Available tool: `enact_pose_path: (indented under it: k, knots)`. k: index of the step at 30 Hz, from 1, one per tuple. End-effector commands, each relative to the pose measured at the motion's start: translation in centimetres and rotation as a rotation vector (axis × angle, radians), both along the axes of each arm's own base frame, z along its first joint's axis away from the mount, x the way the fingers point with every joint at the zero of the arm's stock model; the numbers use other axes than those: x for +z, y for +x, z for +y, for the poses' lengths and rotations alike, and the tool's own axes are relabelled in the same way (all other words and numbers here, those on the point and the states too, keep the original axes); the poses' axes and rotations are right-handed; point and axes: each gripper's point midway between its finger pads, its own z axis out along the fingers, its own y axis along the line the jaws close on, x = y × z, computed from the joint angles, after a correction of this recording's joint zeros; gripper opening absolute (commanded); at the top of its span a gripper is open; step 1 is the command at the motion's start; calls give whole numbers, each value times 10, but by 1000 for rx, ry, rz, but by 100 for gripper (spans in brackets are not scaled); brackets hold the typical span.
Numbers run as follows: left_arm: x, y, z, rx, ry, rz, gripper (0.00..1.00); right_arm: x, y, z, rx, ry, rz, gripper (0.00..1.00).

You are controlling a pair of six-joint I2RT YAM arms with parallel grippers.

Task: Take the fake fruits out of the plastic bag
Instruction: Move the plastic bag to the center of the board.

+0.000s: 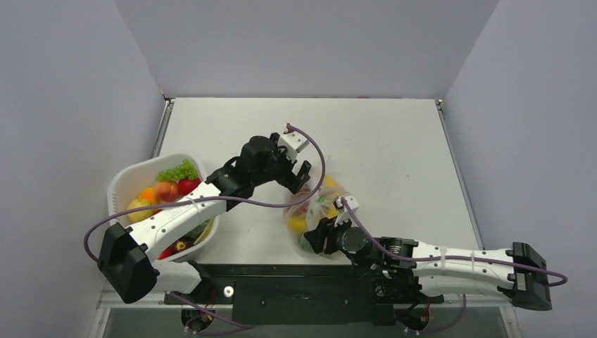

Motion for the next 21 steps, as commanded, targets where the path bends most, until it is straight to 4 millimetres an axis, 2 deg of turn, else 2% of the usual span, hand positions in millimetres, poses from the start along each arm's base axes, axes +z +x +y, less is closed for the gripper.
enact_pose_path:
  k: [1, 2, 3, 7, 10, 13, 17, 19, 21]
  knots:
    - [18, 7, -2, 18, 17, -78, 87, -35, -8, 17, -4, 52, 121, 43]
    - [16, 7, -3, 16, 22, -75, 86, -43, -7, 16, -27, 48, 145, 41]
    - [16, 4, -5, 7, 25, -75, 86, -58, -3, 11, -60, 3, 163, 38]
    - [8, 1, -10, -12, 59, -71, 86, -81, 7, -5, -159, -52, 193, 34]
    - [5, -2, -15, -29, 72, -63, 86, -85, 21, -25, -242, -113, 160, 34]
    - [0, -2, -16, -33, 82, -58, 86, -94, 39, -56, -336, -218, 150, 32]
    - [-9, -1, -21, -38, 92, -28, 86, -94, 60, -85, -393, -289, 131, 32]
    - [-18, 0, -24, -37, 111, -7, 86, -87, 62, -81, -352, -288, 116, 33]
    - [-23, 1, -30, -41, 127, 9, 85, -78, 57, -66, -275, -259, 107, 34]
